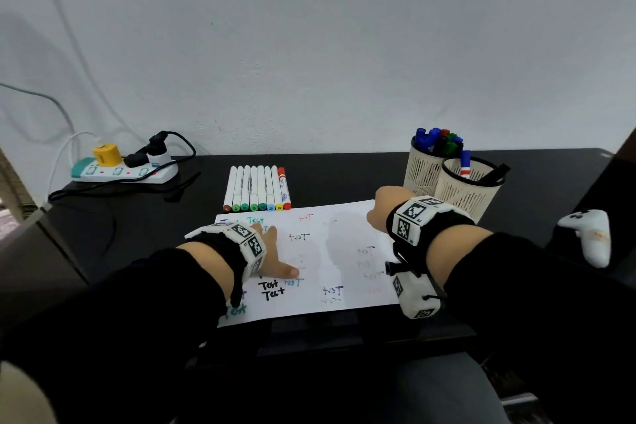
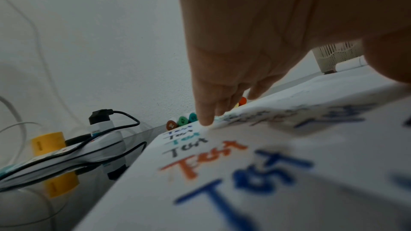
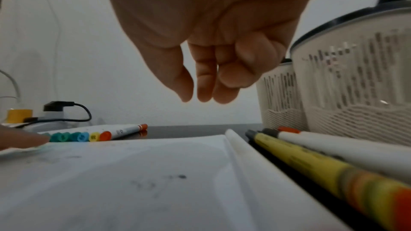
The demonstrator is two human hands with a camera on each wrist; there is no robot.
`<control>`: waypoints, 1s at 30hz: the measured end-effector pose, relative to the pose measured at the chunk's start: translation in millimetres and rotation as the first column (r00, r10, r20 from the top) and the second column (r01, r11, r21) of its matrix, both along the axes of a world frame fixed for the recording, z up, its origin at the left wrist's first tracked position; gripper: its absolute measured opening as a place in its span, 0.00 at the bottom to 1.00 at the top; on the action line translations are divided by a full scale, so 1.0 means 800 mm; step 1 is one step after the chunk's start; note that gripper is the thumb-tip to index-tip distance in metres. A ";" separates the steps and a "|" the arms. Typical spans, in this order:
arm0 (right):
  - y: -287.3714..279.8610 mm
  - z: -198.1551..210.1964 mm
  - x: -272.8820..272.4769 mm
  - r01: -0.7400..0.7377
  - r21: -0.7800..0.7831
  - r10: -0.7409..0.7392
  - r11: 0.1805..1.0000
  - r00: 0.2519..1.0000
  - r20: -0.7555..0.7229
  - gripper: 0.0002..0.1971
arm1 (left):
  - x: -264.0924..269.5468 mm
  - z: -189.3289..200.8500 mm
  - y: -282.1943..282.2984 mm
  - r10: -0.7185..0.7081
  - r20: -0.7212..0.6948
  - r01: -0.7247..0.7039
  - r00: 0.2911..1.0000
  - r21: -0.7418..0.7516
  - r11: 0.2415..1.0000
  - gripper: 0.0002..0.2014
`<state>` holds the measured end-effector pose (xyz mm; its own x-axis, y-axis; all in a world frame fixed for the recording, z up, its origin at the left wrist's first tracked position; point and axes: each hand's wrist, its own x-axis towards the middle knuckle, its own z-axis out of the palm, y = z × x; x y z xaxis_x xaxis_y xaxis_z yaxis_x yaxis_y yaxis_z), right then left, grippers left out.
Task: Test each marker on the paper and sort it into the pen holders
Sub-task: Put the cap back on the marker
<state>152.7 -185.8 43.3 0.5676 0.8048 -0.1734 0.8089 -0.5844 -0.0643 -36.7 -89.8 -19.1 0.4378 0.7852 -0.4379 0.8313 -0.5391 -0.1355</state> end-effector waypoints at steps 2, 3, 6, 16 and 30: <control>0.014 0.004 -0.008 -0.029 0.008 0.029 1.000 1.000 -0.003 0.11 | -0.014 0.001 0.006 0.022 -0.026 -0.023 0.999 -0.015 1.000 0.56; 0.022 0.005 -0.012 -0.048 0.013 0.048 0.999 0.999 -0.003 0.09 | -0.023 0.002 0.011 0.032 -0.031 -0.032 0.999 -0.019 0.999 0.56; 0.044 0.005 -0.027 -0.105 0.017 0.105 0.994 0.994 -0.008 0.10 | -0.044 0.010 0.018 0.033 -0.019 -0.033 0.999 -0.010 0.999 0.55; 0.149 -0.024 -0.072 -0.211 0.025 0.212 0.977 0.976 -0.053 0.08 | -0.069 0.007 0.024 0.079 0.024 -0.078 0.997 -0.044 0.996 0.52; 0.224 -0.062 -0.072 -0.239 -0.088 0.238 0.967 0.971 -0.023 0.06 | -0.063 0.012 0.017 0.061 0.021 -0.062 0.998 0.011 0.998 0.51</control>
